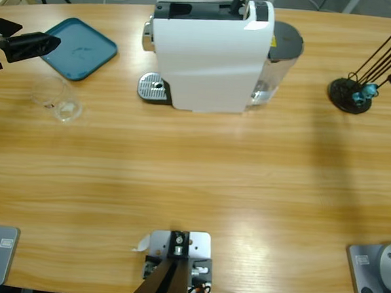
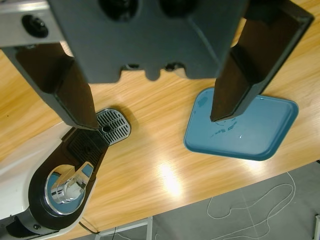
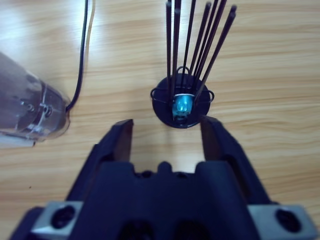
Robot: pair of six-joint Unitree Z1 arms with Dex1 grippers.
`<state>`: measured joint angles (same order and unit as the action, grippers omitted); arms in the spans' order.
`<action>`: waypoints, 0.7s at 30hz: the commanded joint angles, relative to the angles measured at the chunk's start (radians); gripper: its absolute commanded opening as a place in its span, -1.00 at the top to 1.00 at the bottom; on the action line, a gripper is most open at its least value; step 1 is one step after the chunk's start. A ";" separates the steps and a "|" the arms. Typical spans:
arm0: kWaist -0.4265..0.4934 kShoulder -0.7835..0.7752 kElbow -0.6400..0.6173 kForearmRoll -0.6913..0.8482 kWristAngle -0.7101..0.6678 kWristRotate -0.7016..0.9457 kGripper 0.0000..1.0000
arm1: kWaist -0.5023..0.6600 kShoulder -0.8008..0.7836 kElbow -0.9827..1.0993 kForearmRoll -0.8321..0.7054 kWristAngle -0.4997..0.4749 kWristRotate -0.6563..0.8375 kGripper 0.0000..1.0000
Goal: Pour coffee
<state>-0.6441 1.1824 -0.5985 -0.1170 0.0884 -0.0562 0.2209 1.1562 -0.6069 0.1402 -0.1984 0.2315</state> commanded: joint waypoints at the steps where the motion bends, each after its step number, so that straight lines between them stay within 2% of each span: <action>1: -0.011 0.079 0.036 -0.049 0.004 0.007 -0.95 | -0.057 0.200 0.087 -0.217 -0.012 0.019 -0.19; 4: -0.011 0.085 0.037 -0.050 0.004 0.007 -0.95 | -0.078 0.271 0.088 -0.270 -0.015 0.019 -0.15; 6: -0.011 0.088 0.039 -0.050 0.004 0.007 -0.95 | -0.087 0.307 0.100 -0.312 -0.018 0.019 0.06; 21: -0.012 0.112 0.040 -0.067 0.004 0.008 -0.95 | -0.089 0.322 0.152 -0.355 -0.033 0.034 0.07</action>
<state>-0.6458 1.2564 -0.5951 -0.1677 0.0884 -0.0562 0.1434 1.4604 -0.4910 -0.2002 -0.2112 0.2511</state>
